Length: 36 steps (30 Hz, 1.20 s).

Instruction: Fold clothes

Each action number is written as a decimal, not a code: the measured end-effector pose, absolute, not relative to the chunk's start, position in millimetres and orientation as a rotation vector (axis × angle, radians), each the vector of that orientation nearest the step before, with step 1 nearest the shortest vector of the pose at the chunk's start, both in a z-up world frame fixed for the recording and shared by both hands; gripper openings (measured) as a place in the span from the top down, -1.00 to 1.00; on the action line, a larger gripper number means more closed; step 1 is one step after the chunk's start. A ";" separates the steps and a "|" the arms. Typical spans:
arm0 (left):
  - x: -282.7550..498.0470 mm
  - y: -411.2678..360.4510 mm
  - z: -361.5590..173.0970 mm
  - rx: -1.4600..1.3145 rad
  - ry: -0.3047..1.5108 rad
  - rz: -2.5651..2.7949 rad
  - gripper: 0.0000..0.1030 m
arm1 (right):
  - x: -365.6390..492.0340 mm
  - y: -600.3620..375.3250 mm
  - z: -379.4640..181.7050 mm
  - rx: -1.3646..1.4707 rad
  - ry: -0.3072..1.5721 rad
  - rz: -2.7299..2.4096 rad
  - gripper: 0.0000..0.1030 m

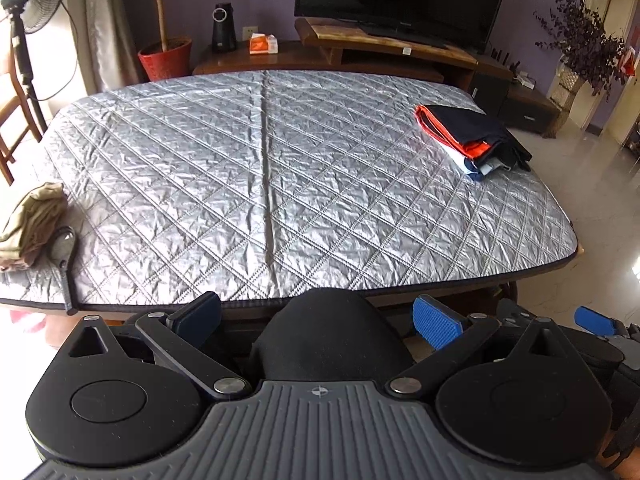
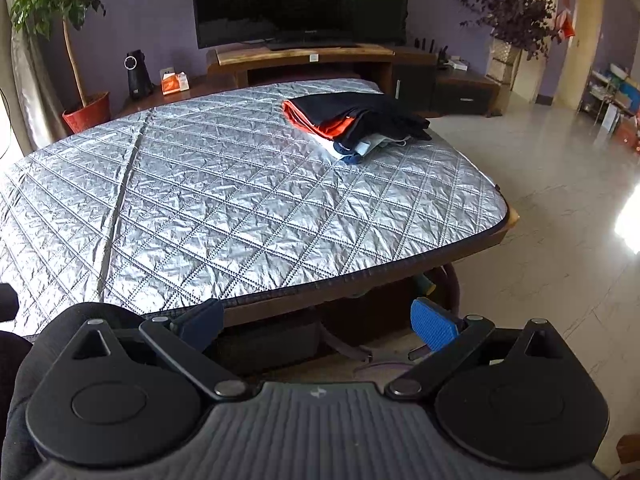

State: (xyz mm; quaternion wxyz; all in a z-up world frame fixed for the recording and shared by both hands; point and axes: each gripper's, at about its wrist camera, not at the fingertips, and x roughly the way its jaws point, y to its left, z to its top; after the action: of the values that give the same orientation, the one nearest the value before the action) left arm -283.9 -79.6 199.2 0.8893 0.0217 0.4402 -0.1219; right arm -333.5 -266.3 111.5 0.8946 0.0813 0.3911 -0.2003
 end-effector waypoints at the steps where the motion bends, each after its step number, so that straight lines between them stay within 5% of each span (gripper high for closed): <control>1: -283.0 -78.7 199.3 0.041 0.909 -0.255 -0.99 | -333.2 -266.0 111.2 0.167 0.812 -0.415 -0.94; 36: -243.6 -87.2 189.5 0.046 0.858 -0.324 -0.99 | -307.0 -267.9 111.8 0.142 0.799 -0.465 -0.94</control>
State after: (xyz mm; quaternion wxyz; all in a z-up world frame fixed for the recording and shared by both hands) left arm -243.6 -87.2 189.5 0.8963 0.0223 0.4142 -0.1566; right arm -307.0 -267.9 111.8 0.8927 0.0683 0.3849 -0.2242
